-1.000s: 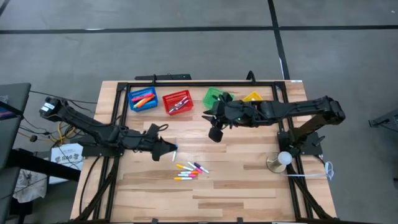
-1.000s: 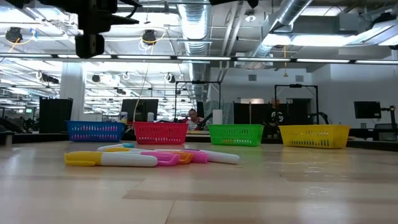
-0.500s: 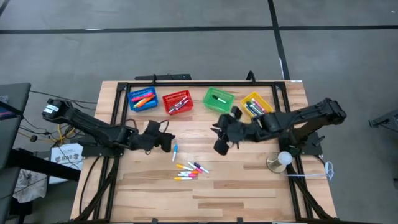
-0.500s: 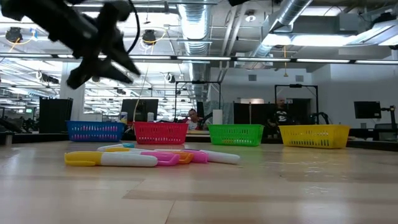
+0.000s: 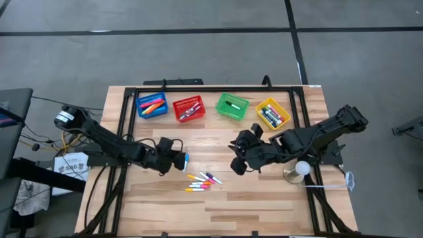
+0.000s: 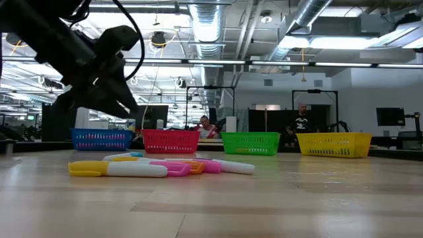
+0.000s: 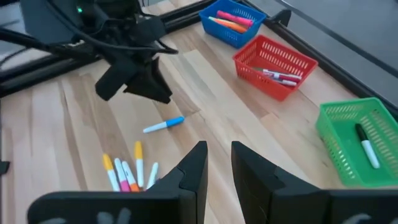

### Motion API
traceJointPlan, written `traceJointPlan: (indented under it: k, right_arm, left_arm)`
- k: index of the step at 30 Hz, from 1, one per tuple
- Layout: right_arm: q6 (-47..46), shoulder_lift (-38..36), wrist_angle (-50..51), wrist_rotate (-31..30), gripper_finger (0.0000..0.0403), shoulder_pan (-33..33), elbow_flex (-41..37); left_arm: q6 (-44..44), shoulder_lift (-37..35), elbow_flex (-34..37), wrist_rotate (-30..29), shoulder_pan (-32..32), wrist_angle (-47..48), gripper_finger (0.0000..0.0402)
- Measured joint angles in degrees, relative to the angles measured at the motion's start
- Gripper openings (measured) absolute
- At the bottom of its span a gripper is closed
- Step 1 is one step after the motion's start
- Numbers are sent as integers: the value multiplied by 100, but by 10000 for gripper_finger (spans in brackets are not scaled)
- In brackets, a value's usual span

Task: Pick & Place Markers
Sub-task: Put the small blue highlighter pen into the green bin

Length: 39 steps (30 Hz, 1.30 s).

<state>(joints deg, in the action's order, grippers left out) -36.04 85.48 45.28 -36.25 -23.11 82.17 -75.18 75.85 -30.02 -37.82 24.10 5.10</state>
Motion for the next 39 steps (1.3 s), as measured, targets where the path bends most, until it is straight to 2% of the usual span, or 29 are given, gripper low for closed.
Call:
traceJointPlan:
  k: [7, 16, 19, 24, 30, 35, 39]
  right_arm:
    - [176, 12, 391, 7, 63, 48, 0]
    - [886, 12, 341, -4, 63, 76, 0]
    - [1169, 12, 207, -14, 63, 113, 0]
    - [1329, 12, 172, -27, 63, 142, 0]
    - [1401, 12, 227, -39, 63, 140, 0]
    - [1410, 12, 282, -39, 63, 140, 0]
    - [1411, 12, 306, -40, 63, 140, 0]
  left_arm:
    - [-341, 167, -2, 3, -153, -30, 99]
    - [-196, 132, -2, 207, -168, -291, 97]
    - [248, 130, -2, 8, -167, -295, 97]
    - [94, 133, -2, -212, -171, -327, 97]
    - [76, 184, 0, -743, -23, -504, 97]
    - [77, 184, 0, -806, 136, -656, 100]
    - [115, 184, 0, -805, 188, -662, 118]
